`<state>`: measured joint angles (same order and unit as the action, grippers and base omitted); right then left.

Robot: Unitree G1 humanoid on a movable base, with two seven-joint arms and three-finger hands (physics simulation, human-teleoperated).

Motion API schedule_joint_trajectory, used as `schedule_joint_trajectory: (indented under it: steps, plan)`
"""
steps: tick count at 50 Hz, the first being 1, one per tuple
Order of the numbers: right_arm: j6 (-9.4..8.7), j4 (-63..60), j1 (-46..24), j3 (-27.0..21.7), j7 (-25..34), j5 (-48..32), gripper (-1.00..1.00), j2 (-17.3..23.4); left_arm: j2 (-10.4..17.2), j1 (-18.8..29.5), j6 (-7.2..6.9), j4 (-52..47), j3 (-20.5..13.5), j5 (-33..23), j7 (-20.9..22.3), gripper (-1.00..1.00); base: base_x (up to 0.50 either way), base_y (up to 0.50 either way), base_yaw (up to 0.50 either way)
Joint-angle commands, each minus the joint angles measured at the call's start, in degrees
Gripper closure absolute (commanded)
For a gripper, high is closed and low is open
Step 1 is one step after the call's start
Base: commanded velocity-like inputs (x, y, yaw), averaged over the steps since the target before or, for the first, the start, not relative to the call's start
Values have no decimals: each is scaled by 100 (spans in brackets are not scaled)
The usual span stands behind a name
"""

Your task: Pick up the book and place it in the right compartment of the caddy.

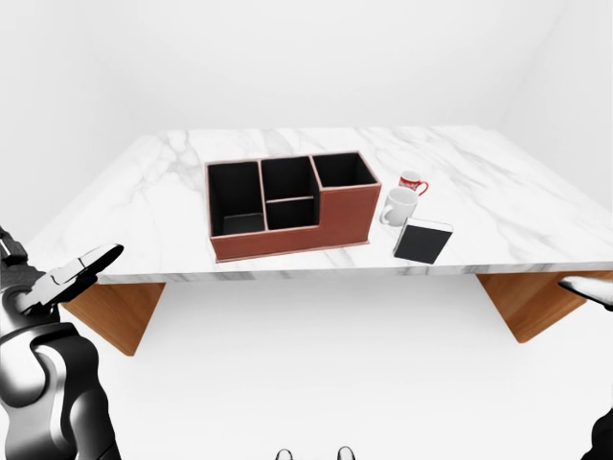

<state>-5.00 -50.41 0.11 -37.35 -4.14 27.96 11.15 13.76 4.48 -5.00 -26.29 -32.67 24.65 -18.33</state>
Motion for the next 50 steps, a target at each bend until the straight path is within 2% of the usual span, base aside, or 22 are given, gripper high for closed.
schedule_joint_trajectory:
  steps: [1, 29, 50]
  plan:
    - [0, -14, 0, 1, 70, -60, -100, -5, 13, 19, 0, 50, 6, 5, -21, -100, 20, 0, 0]
    - [0, 24, 8, -3, 160, -100, -100, -37, 2, -11, 0, -39, -19, 55, -46, -100, 21, 0, 0]
    - [0, -33, 12, -4, 158, -74, -100, -37, 0, 6, 0, 50, 1, 55, -33, -100, 30, 0, 0]
